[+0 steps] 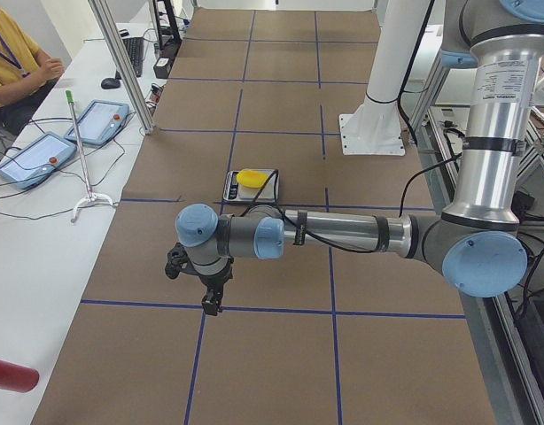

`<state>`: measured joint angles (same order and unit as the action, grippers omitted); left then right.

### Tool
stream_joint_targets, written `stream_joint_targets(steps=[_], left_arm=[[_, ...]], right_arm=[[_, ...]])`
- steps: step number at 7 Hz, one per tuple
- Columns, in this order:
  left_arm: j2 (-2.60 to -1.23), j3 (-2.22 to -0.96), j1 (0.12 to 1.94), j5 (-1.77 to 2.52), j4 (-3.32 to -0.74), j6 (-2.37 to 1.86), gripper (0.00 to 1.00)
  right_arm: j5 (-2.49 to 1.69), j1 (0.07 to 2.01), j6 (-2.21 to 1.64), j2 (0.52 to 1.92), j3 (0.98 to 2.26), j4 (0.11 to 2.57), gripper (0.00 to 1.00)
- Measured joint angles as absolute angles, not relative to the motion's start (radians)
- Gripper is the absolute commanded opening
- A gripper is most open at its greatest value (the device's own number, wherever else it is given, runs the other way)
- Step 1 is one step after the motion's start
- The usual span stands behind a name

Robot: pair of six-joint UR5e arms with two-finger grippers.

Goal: Weigh mango

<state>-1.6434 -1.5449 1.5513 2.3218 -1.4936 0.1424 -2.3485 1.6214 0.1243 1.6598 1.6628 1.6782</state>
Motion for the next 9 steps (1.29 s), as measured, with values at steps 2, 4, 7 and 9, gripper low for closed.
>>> stream_joint_targets(steps=[2, 4, 7, 9], left_arm=[[-1.635, -1.546, 1.575, 2.325, -1.468, 0.148, 1.0], [-1.629, -1.557, 1.58, 2.327, -1.464, 0.148, 1.0], [-1.626, -1.584, 1.582, 2.326, -1.458, 0.146, 1.0], [-1.625, -1.594, 1.583, 2.324, -1.458, 0.146, 1.0]], right_arm=[[-2.349, 1.621, 0.124, 1.66, 1.663, 1.678, 1.0], [-2.349, 1.621, 0.124, 1.659, 1.663, 1.678, 1.0], [-2.349, 1.621, 0.124, 1.659, 1.663, 1.678, 1.0], [-2.349, 1.621, 0.124, 1.659, 1.663, 1.678, 1.0]])
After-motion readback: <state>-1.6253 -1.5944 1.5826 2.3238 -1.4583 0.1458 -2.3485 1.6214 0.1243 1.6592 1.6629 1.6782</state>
